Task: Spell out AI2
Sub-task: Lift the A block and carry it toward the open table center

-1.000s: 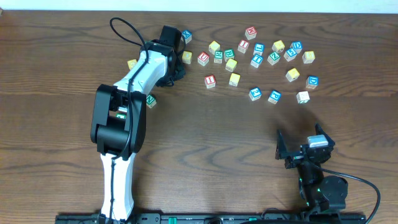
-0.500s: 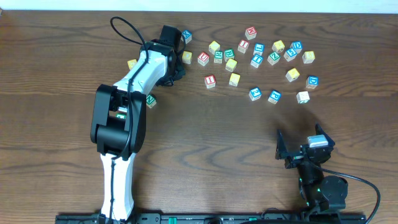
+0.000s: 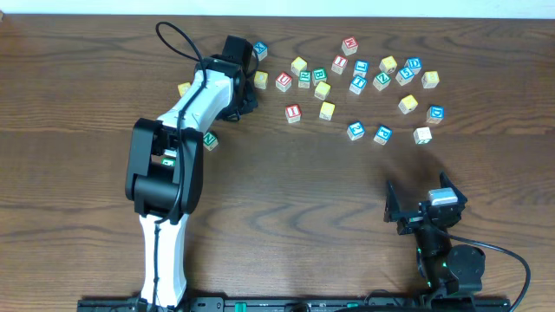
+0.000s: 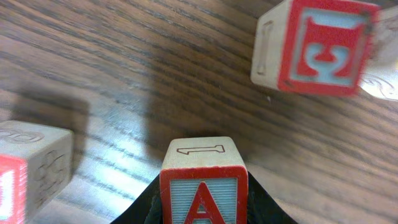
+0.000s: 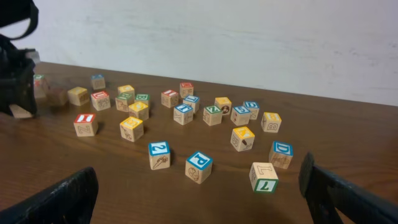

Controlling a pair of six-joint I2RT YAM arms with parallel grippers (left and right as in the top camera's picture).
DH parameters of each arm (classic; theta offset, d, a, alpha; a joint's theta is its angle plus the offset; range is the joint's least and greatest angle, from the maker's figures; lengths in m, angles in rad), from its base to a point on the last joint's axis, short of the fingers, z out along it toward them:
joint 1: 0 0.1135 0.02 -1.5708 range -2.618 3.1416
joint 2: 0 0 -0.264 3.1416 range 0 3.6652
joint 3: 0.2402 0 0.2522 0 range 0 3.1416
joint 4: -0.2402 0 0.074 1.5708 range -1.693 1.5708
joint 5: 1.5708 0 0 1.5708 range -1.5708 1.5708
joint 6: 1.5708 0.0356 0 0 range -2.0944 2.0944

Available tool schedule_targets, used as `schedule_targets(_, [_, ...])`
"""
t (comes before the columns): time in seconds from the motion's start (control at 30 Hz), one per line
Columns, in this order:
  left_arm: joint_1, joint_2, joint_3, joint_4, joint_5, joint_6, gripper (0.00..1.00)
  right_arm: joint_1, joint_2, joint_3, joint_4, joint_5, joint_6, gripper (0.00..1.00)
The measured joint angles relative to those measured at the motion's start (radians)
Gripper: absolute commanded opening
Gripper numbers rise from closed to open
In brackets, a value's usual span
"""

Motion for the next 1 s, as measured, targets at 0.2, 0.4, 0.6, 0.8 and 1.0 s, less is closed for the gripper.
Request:
schedule_targets(0.2, [0.000, -0.115, 0.000, -0.070, -0.018, 0.047, 0.25, 0.000, 0.000, 0.000, 0.000, 0.000, 0.000, 0.99])
schedule_targets(0.4, [0.000, -0.306, 0.000, -0.190, -0.029, 0.064, 0.25, 0.000, 0.000, 0.000, 0.000, 0.000, 0.000, 0.99])
schedule_targets(0.6, [-0.021, -0.434, 0.002, -0.334, -0.039, 0.080, 0.19, 0.000, 0.000, 0.000, 0.000, 0.000, 0.000, 0.99])
schedule_targets(0.8, [-0.134, -0.526, 0.000, -0.433, -0.093, 0.088, 0.19, 0.000, 0.000, 0.000, 0.000, 0.000, 0.000, 0.99])
schedule_targets(1.0, [-0.299, -0.654, -0.112, -0.393, -0.167, 0.075, 0.19, 0.000, 0.000, 0.000, 0.000, 0.000, 0.000, 0.99])
